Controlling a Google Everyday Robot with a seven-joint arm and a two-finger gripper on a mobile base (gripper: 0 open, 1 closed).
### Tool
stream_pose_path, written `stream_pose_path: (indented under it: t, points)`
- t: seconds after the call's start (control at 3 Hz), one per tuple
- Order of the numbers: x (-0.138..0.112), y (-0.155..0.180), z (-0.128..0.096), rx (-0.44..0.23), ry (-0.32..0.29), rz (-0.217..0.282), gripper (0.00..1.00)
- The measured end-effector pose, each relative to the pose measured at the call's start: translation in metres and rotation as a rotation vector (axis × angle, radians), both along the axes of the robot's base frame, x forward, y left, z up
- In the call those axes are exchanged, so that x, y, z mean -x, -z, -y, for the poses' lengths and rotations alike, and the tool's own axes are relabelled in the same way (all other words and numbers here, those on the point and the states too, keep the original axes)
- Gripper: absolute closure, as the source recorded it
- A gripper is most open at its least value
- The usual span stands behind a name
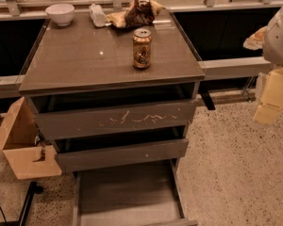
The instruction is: Place orange can into bottom drawer
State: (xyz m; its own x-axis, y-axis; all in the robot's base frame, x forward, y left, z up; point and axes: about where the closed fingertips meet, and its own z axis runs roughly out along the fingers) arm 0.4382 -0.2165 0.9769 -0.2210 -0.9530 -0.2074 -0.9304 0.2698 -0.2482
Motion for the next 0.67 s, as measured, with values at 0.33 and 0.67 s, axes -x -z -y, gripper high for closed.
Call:
stream_pose_path:
  t: [0.33,0.67]
  points:
    - [0.0,0.0,0.0,0.0,0.0,0.0,0.0]
    - [-0.016,-0.001,0.003,-0.033,0.02,0.022,0.0]
